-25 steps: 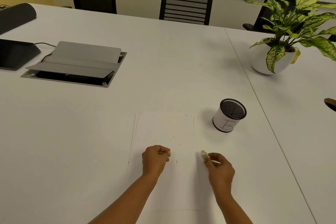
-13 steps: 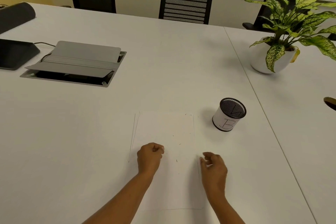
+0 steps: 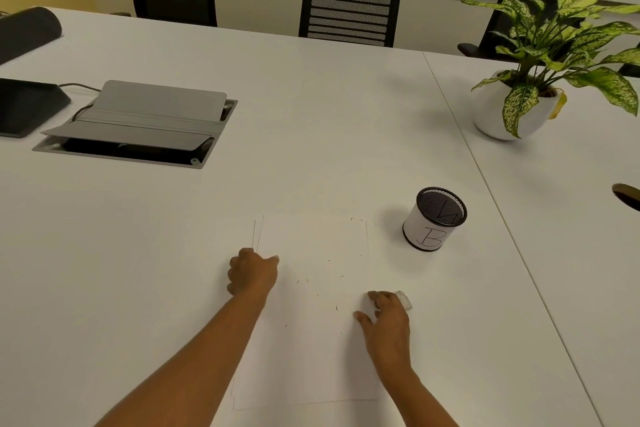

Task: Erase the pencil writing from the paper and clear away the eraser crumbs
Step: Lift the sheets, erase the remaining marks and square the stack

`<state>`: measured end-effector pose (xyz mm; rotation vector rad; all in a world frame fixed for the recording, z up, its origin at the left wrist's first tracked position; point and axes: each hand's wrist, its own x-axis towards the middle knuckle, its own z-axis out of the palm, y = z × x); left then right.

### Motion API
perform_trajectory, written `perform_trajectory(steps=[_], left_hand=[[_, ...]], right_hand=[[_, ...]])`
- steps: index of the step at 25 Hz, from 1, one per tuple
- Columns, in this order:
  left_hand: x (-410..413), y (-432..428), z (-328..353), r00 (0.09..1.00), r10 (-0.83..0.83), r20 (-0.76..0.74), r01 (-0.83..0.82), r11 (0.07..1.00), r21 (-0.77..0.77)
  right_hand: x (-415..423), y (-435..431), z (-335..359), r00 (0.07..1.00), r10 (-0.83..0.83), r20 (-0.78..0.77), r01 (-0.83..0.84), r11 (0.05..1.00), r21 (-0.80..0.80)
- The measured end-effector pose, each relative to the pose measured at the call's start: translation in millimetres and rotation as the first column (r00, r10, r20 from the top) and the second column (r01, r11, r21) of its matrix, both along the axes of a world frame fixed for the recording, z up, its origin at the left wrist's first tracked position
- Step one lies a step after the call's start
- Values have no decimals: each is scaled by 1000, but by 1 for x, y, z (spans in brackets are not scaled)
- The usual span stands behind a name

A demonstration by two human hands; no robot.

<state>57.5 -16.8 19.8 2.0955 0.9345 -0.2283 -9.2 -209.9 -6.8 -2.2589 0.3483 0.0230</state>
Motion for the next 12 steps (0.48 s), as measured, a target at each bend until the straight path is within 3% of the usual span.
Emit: perform_trajectory(steps=[7, 10, 12], left_hand=[[12, 17, -4, 987, 160, 16, -148, 942, -302], [16, 25, -4, 992, 129, -10, -123, 912, -392], [13, 21, -3, 998, 55, -19, -58, 935, -349]], right_hand=[[1, -1, 2, 999, -35, 6, 35, 995, 98], [2, -1, 1, 999, -34, 1, 34, 994, 101], [2, 0, 2, 1000, -30, -4, 30, 994, 103]])
